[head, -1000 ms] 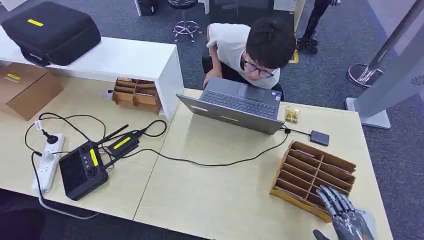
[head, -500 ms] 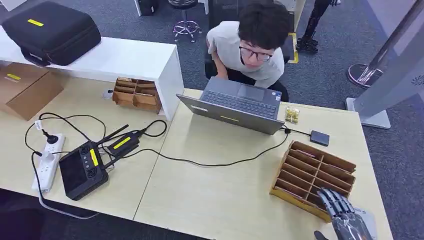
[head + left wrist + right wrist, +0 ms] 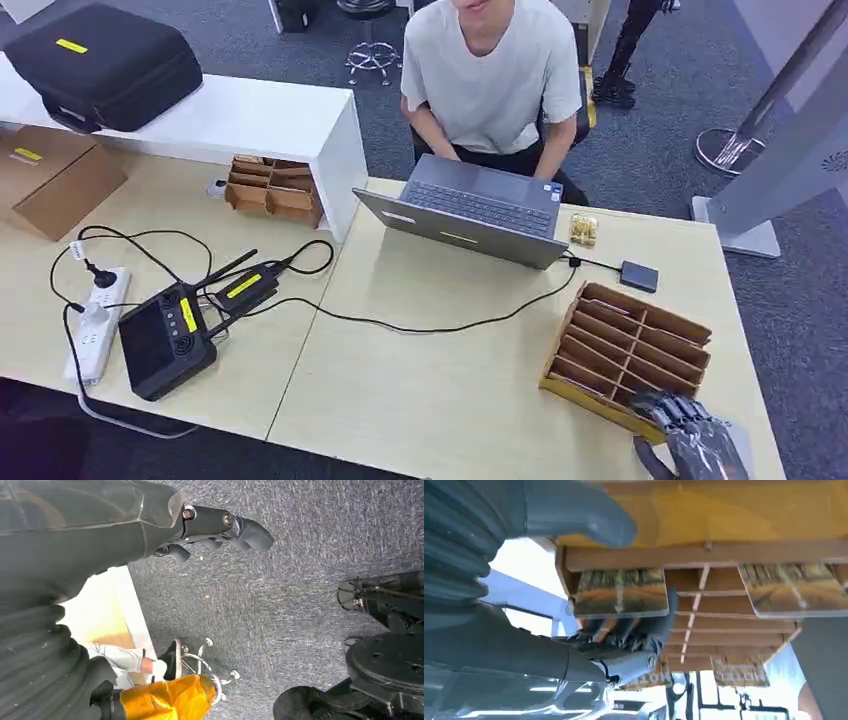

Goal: Pass the card to the sensor for recognition and then transmit it.

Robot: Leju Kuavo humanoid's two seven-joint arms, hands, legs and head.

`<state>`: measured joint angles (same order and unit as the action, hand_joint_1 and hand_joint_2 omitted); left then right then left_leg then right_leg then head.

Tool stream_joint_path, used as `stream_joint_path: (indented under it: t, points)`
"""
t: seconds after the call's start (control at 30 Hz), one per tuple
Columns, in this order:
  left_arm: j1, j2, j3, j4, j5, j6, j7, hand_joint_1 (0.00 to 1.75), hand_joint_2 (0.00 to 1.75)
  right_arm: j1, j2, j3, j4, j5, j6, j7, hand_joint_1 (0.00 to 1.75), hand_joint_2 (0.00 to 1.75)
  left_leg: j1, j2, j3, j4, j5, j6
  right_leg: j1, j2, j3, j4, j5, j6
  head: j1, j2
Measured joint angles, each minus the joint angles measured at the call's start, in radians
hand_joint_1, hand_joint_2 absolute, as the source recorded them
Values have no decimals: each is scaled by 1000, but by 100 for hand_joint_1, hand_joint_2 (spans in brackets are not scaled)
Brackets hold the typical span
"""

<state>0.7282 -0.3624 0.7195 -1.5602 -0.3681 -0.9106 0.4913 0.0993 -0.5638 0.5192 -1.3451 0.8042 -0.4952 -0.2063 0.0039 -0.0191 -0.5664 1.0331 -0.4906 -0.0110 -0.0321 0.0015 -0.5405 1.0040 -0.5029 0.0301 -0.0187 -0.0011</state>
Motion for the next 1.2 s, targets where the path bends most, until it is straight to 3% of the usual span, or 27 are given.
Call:
stream_joint_path:
  t: [1.2]
  points:
    - [0, 0, 0, 3, 14, 4, 1, 0, 175, -33, 40, 4, 27, -2, 15, -19, 175, 175, 0, 0, 2, 0, 0, 0, 0, 0, 2, 0, 0, 0, 0, 0]
